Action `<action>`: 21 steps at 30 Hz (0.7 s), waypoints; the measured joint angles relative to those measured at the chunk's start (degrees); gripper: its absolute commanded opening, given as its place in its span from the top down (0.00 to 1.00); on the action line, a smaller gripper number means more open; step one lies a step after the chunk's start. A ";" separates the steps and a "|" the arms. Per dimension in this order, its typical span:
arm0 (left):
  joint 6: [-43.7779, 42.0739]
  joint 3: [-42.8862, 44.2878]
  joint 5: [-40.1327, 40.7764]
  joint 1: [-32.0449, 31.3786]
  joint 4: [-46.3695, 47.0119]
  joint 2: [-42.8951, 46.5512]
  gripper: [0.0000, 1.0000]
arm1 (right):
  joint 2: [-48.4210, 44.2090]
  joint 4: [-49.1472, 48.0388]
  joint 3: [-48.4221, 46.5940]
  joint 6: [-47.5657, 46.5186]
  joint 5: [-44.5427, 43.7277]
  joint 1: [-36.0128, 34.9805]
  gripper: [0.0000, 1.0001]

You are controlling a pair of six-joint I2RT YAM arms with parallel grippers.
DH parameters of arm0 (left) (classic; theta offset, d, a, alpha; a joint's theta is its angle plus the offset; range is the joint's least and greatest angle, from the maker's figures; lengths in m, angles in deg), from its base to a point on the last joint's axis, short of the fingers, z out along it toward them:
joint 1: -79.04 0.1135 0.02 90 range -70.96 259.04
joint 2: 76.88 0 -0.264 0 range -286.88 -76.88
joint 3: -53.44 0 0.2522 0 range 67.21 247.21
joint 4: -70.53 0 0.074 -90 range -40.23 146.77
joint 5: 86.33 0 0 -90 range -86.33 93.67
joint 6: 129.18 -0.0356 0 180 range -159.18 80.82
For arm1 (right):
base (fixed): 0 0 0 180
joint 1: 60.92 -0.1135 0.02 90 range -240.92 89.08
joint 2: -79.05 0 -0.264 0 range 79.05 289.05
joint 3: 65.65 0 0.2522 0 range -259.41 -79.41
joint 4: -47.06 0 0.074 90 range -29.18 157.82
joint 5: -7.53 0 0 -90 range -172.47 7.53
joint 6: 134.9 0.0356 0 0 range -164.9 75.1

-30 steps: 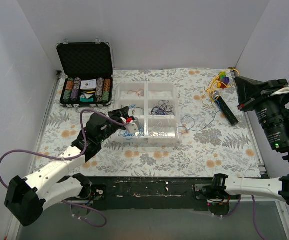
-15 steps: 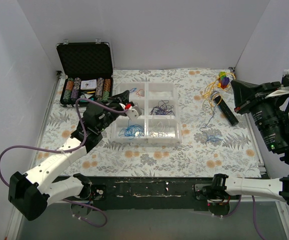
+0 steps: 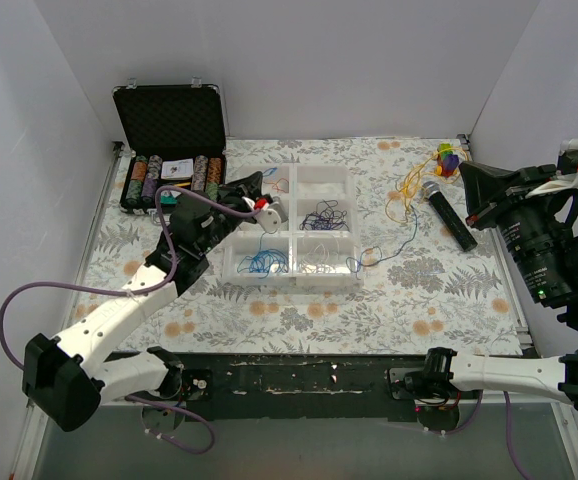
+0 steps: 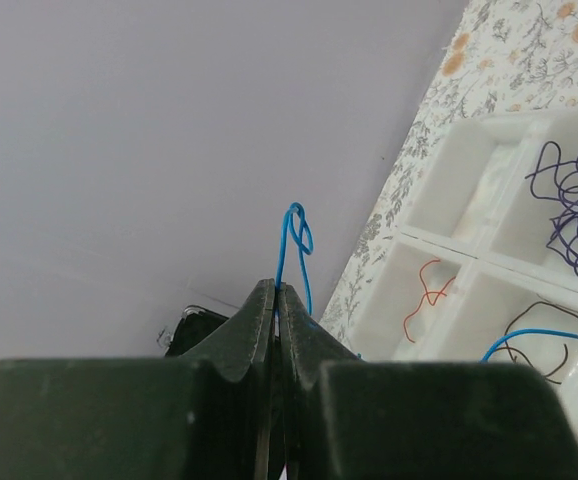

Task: Untangle the cables
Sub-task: Place the cable in the bin.

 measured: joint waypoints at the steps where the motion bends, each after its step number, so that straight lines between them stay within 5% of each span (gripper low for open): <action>1: 0.15 1.05 -0.07 0.11 0.04 -0.68 1.00 | 0.00 0.00 0.02 0.00 0.00 0.00 0.99; 11: 0.44 1.55 -1.27 0.17 -0.63 0.55 1.00 | -0.35 0.07 0.98 0.04 -0.04 0.00 0.99; 21: 5.42 12.50 -8.20 0.17 -4.61 3.34 1.00 | -0.63 0.02 1.33 0.04 -0.44 0.00 0.99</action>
